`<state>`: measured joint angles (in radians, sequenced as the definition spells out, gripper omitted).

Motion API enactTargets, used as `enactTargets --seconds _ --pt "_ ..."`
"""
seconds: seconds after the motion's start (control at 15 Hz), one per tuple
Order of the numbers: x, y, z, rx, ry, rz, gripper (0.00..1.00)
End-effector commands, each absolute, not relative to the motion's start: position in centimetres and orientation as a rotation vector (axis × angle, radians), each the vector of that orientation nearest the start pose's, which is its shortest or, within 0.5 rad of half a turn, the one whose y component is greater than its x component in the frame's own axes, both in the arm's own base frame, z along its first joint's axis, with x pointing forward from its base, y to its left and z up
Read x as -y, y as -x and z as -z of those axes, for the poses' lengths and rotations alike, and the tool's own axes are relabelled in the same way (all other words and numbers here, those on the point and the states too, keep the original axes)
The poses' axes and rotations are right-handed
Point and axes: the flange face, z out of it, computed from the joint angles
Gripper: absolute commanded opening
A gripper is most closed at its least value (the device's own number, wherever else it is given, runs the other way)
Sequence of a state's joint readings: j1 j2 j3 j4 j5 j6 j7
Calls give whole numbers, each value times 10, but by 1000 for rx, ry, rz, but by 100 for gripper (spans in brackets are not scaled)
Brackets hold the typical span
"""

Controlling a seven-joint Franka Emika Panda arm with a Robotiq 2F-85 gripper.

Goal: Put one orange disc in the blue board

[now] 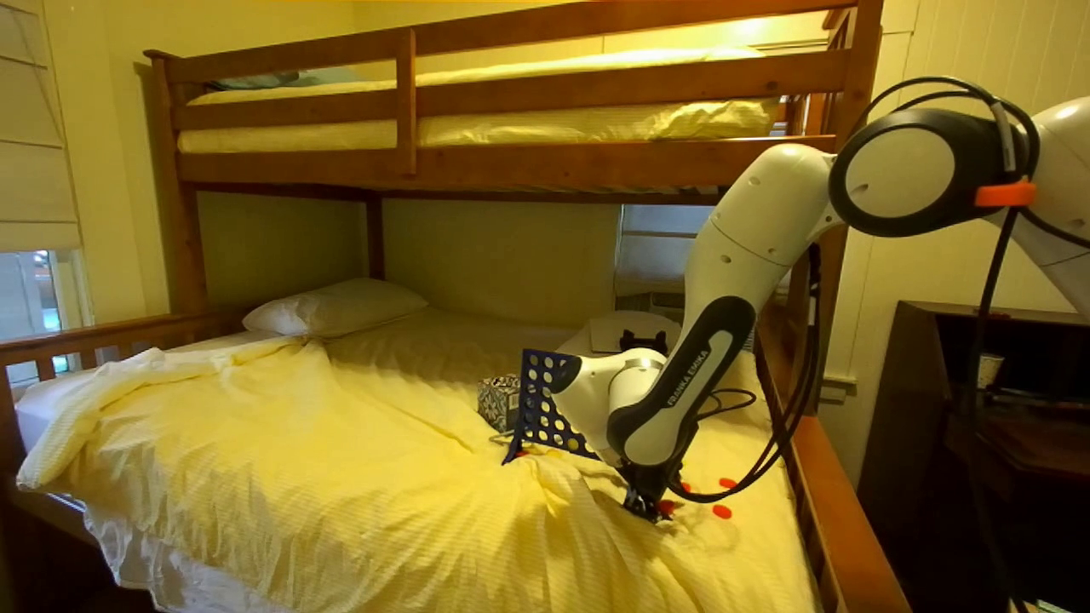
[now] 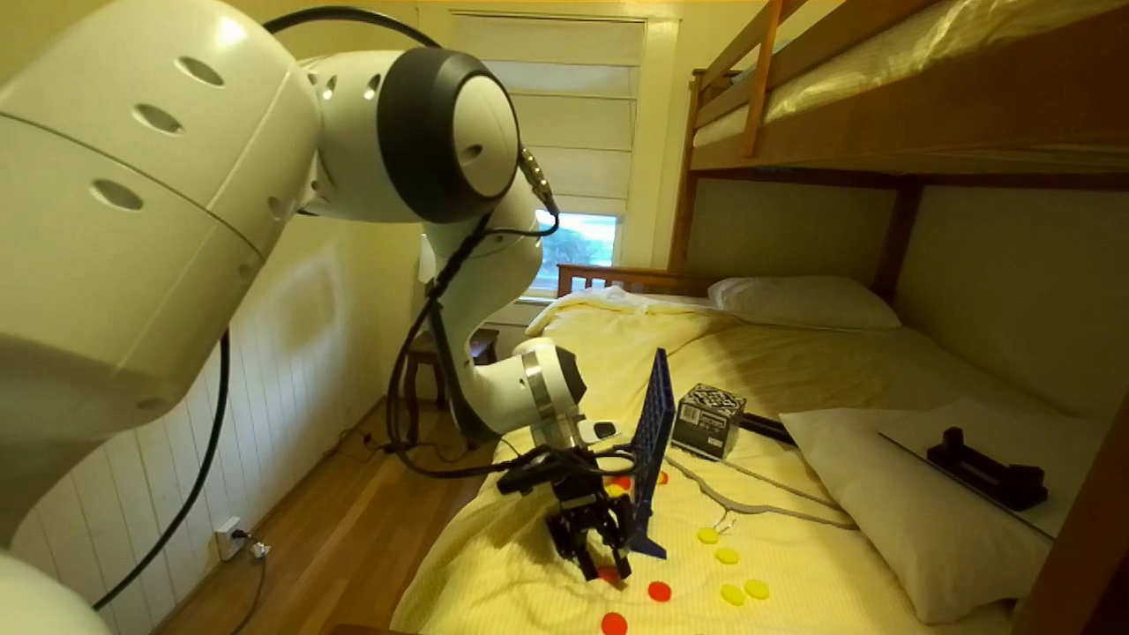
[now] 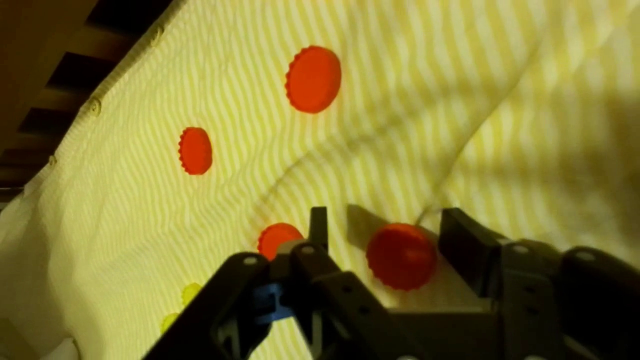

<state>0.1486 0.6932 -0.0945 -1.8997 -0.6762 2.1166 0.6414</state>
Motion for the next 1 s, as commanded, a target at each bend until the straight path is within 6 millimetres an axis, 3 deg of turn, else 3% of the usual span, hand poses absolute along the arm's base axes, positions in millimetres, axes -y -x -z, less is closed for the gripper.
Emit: enactTargets --seconds 0.0,0.2,0.33,0.4,0.93 --pt "-5 -579 -111 93 -2450 351 88" --pt "-4 -581 -111 92 -2446 348 93" --pt "-5 -582 -110 84 -2442 346 77" --pt "-6 -583 -109 77 -2438 340 75" --pt "-15 -589 -106 53 -2422 318 66"
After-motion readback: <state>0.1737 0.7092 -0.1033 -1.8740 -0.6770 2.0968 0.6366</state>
